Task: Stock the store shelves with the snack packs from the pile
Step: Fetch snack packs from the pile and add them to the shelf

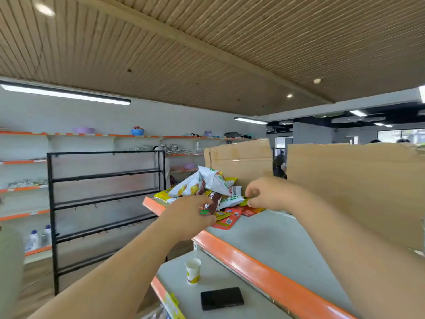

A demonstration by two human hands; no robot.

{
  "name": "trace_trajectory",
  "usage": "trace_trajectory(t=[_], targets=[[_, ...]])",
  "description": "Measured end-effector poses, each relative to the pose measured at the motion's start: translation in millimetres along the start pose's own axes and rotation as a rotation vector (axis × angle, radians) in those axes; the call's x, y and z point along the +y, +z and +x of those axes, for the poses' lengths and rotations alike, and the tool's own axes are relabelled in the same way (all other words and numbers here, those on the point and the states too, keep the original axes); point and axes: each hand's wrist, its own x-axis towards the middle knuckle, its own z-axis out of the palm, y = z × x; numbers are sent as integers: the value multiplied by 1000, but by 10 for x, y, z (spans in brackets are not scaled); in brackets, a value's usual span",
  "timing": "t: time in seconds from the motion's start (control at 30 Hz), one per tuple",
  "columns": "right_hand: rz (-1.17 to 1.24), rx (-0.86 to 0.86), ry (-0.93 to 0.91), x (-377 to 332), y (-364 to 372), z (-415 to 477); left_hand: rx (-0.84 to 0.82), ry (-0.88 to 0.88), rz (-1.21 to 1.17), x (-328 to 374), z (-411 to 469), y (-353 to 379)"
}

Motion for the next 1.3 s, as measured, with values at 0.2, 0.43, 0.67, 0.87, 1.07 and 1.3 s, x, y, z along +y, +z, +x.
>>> trace_trajectory(t=[0.2,0.43,0.67,0.87,1.07,1.3], targets=[[46,1,13,18,134,512,12,-37,16,-199,536,322],[159,98,106,-99,200,973,119,-40,5,-422,1169,570],[321,163,225,-345,439,1607,37,73,-125,-633,1418,841],[120,346,332,-469,698,1914,33,220,-234,-794,1506,966],[122,488,354,-140,383,1577,-54,460,-477,-623,1621,1011],[84,482,522,556,18,515,-309,743,-519,87,1607,1246]])
